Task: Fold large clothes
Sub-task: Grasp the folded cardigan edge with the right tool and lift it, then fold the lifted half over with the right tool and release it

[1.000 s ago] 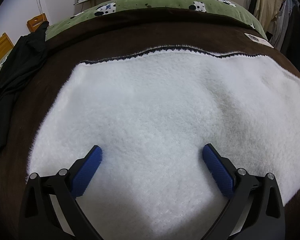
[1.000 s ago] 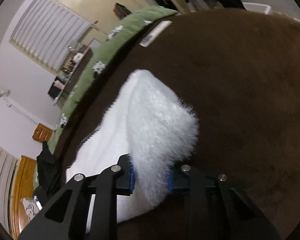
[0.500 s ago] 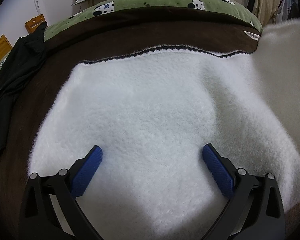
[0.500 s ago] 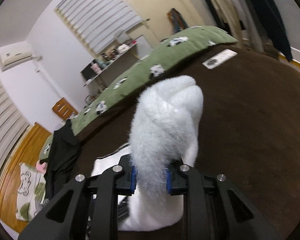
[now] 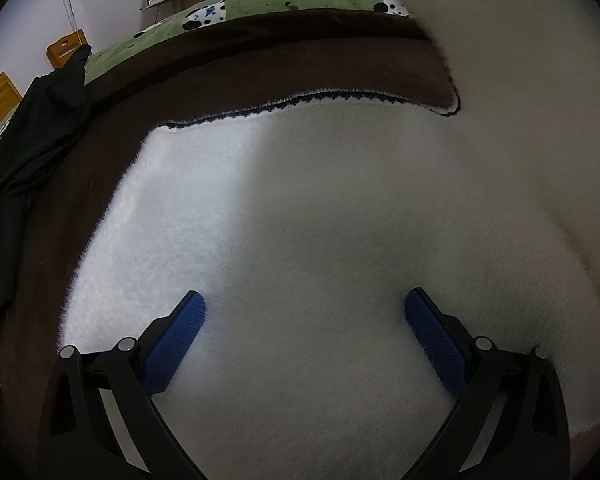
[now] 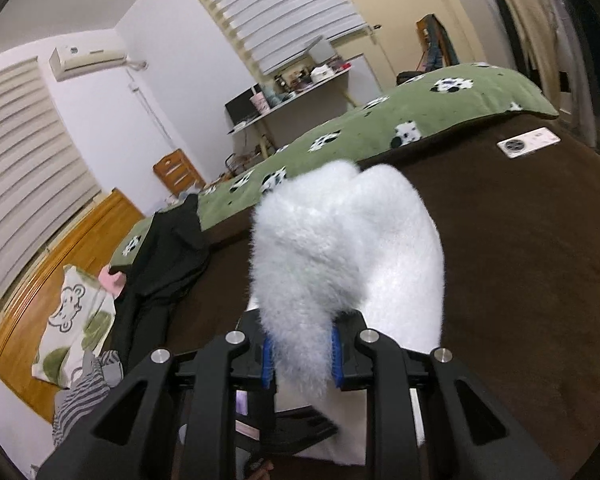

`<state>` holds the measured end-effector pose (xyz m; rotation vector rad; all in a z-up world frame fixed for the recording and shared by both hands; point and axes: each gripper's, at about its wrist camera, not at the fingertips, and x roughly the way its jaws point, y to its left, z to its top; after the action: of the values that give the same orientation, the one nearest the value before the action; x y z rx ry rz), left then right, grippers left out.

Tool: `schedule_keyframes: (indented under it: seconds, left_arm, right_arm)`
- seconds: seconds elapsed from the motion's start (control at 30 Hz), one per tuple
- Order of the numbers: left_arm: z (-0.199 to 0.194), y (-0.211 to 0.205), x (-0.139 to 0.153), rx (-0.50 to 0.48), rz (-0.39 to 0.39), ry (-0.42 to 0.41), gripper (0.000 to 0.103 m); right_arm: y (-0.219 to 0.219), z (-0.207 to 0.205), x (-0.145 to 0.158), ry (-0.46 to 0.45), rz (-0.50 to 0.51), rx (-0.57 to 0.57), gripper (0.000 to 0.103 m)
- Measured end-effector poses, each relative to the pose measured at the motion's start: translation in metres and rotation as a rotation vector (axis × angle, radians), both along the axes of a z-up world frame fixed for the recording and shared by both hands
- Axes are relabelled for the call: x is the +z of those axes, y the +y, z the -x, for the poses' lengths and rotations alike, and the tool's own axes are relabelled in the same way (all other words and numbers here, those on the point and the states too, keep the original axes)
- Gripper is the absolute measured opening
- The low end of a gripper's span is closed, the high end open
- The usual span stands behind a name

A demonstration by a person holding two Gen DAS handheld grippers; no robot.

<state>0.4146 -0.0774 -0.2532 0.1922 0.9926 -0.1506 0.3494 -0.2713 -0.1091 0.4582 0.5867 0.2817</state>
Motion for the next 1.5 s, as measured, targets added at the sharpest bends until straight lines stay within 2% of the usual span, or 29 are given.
schedule_keyframes:
  seconds: [0.3,0.57,0.63,0.77,0.97,1.17,1.3,1.5]
  left_arm:
    - [-0.003,0.011,0.013,-0.059,-0.02,0.053,0.097]
    - [0.02,0.079,0.037,0.054,0.0,0.064,0.097]
    - [0.031,0.095,0.041,0.079,-0.026,0.057,0.097]
    - [0.048,0.123,0.046,0.112,-0.07,0.053,0.097]
    - [0.067,0.172,0.058,0.204,-0.016,0.047,0.097]
    - [0.093,0.219,0.065,0.313,-0.003,0.036,0.097]
    - [0.111,0.25,0.064,0.396,0.022,0.047,0.097]
    - [0.125,0.274,0.051,0.452,0.063,0.074,0.097]
  right_arm:
    - [0.035,-0.032,0.004,0.071,0.031,0.033,0.022]
    - [0.08,-0.05,0.016,0.068,0.089,0.141,0.022]
    - [0.095,-0.052,0.013,0.084,0.102,0.177,0.022]
    - [0.133,-0.056,-0.002,0.123,0.137,0.251,0.022]
    - [0.186,-0.053,-0.027,0.192,0.198,0.362,0.022]
    - [0.229,-0.044,-0.051,0.251,0.275,0.444,0.023]
    - [0.242,-0.036,-0.069,0.277,0.337,0.473,0.023]
    - [0.247,-0.023,-0.107,0.338,0.432,0.514,0.023]
